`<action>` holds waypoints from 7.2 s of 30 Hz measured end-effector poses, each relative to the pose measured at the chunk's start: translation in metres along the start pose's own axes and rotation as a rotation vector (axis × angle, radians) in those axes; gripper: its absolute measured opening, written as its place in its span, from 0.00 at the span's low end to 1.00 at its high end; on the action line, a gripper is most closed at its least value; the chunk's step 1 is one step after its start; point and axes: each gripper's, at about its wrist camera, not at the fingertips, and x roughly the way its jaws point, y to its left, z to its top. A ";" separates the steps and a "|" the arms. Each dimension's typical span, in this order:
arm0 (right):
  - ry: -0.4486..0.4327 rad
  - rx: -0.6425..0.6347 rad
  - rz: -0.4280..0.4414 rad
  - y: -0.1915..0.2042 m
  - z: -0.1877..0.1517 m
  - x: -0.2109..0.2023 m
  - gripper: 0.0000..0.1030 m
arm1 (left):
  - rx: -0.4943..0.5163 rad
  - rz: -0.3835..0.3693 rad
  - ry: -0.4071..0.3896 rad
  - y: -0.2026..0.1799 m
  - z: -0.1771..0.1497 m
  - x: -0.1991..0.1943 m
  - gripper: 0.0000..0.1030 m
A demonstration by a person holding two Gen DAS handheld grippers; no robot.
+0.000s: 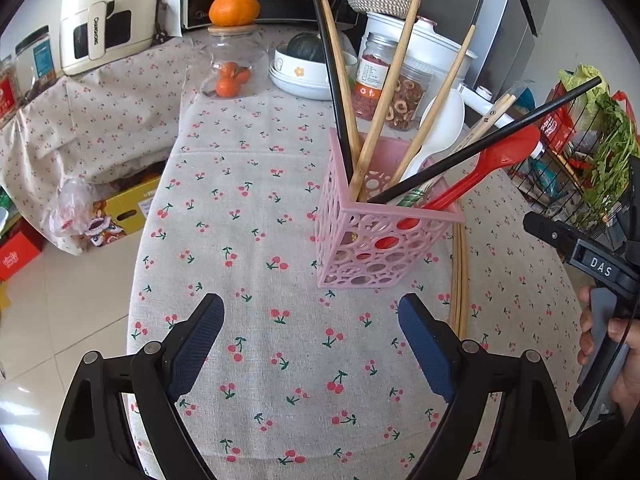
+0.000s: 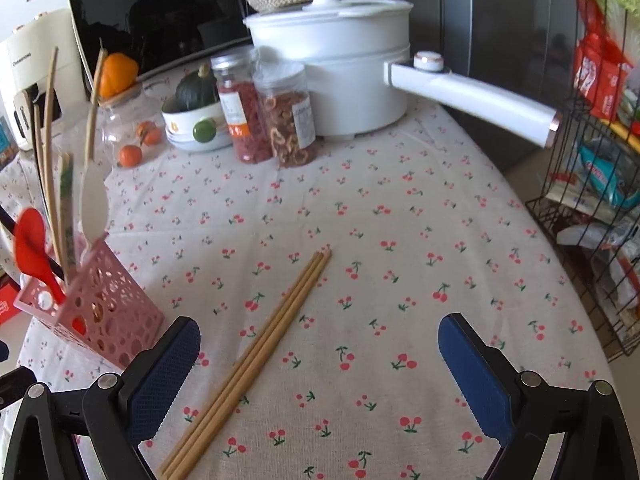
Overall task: Organize utensils
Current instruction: 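Grasp a bamboo chopstick with the right tool while the left tool grasps the other, then lift both bamboo chopsticks over the pink basket and release them inside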
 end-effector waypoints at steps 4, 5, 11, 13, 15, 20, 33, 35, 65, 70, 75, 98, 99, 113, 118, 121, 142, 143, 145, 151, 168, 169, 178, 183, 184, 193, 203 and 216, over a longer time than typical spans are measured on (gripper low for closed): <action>0.087 0.015 -0.017 0.000 -0.009 0.033 0.96 | 0.024 0.001 0.010 -0.003 -0.001 0.005 0.88; 0.101 0.009 -0.027 0.000 -0.010 0.040 0.96 | 0.029 -0.001 0.015 -0.003 -0.001 0.006 0.88; 0.145 -0.037 -0.082 0.002 -0.016 0.062 0.96 | 0.059 -0.010 0.029 -0.009 -0.002 0.010 0.88; 0.160 -0.042 -0.092 0.002 -0.018 0.066 0.96 | 0.066 -0.013 0.034 -0.010 -0.002 0.010 0.88; 0.173 -0.045 -0.101 0.003 -0.018 0.071 0.96 | 0.072 -0.015 0.038 -0.011 -0.003 0.010 0.88; 0.189 -0.037 -0.106 0.003 -0.018 0.076 0.96 | 0.084 -0.017 0.041 -0.013 -0.005 0.008 0.88; 0.241 0.000 -0.137 0.002 -0.015 0.079 0.96 | 0.081 -0.021 0.044 -0.012 -0.007 0.007 0.88; 0.267 0.009 -0.176 0.000 -0.015 0.081 0.96 | 0.081 -0.023 0.046 -0.013 -0.007 0.007 0.88; 0.325 0.025 -0.170 0.001 -0.008 0.079 0.39 | 0.110 -0.056 0.015 -0.030 -0.005 -0.009 0.88; 0.364 0.052 -0.138 -0.027 -0.012 0.068 0.04 | 0.204 -0.074 -0.010 -0.061 -0.014 -0.019 0.88; 0.387 0.103 -0.119 -0.057 -0.018 0.052 0.04 | 0.331 -0.104 0.024 -0.110 -0.032 -0.014 0.85; 0.315 0.310 0.062 -0.142 -0.010 0.005 0.04 | 0.344 0.126 0.150 -0.210 0.065 0.148 0.41; 0.313 0.312 0.069 -0.142 -0.009 0.005 0.04 | 0.338 0.126 0.157 -0.208 0.067 0.150 0.41; 0.242 0.350 0.091 -0.141 -0.007 -0.023 0.04 | 0.369 -0.023 0.173 -0.222 0.035 0.096 0.09; 0.176 0.377 0.113 -0.140 -0.007 -0.051 0.05 | 0.403 -0.118 0.075 -0.222 0.020 0.035 0.09; 0.116 0.384 0.137 -0.135 -0.006 -0.073 0.05 | 0.425 -0.167 -0.005 -0.219 0.009 -0.007 0.09; -0.271 0.224 0.214 -0.051 0.023 -0.144 0.05 | 0.235 -0.170 -0.557 -0.097 0.061 -0.191 0.08; -0.266 0.221 0.217 -0.049 0.024 -0.142 0.05 | 0.209 -0.159 -0.568 -0.088 0.064 -0.189 0.08; -0.260 0.216 0.220 -0.046 0.024 -0.138 0.05 | 0.173 -0.132 -0.595 -0.073 0.066 -0.183 0.08; -0.262 0.196 0.226 -0.035 0.027 -0.130 0.05 | 0.160 -0.065 -0.601 -0.051 0.073 -0.142 0.08; -0.418 0.125 0.254 0.006 0.033 -0.143 0.05 | 0.061 -0.108 -0.315 -0.023 0.087 -0.058 0.68; -0.428 0.119 0.257 0.010 0.032 -0.146 0.05 | 0.048 -0.112 -0.314 -0.019 0.086 -0.063 0.69; -0.535 0.060 0.303 0.091 0.040 -0.154 0.05 | -0.036 -0.036 -0.217 0.035 0.069 -0.084 0.74; -0.648 0.108 0.250 0.138 0.037 -0.130 0.05 | -0.082 -0.049 -0.150 0.066 0.056 -0.089 0.74; -0.679 0.117 0.234 0.146 0.033 -0.126 0.05 | -0.095 -0.061 -0.148 0.072 0.054 -0.091 0.74; -0.856 0.128 0.014 0.190 0.016 -0.079 0.05 | -0.109 -0.080 -0.130 0.097 0.052 -0.096 0.74; -0.906 0.076 -0.159 0.203 -0.003 -0.039 0.06 | -0.098 -0.095 -0.099 0.101 0.050 -0.086 0.74; -0.902 0.055 -0.080 0.192 -0.011 -0.093 0.69 | -0.115 -0.082 -0.091 0.086 0.051 -0.085 0.78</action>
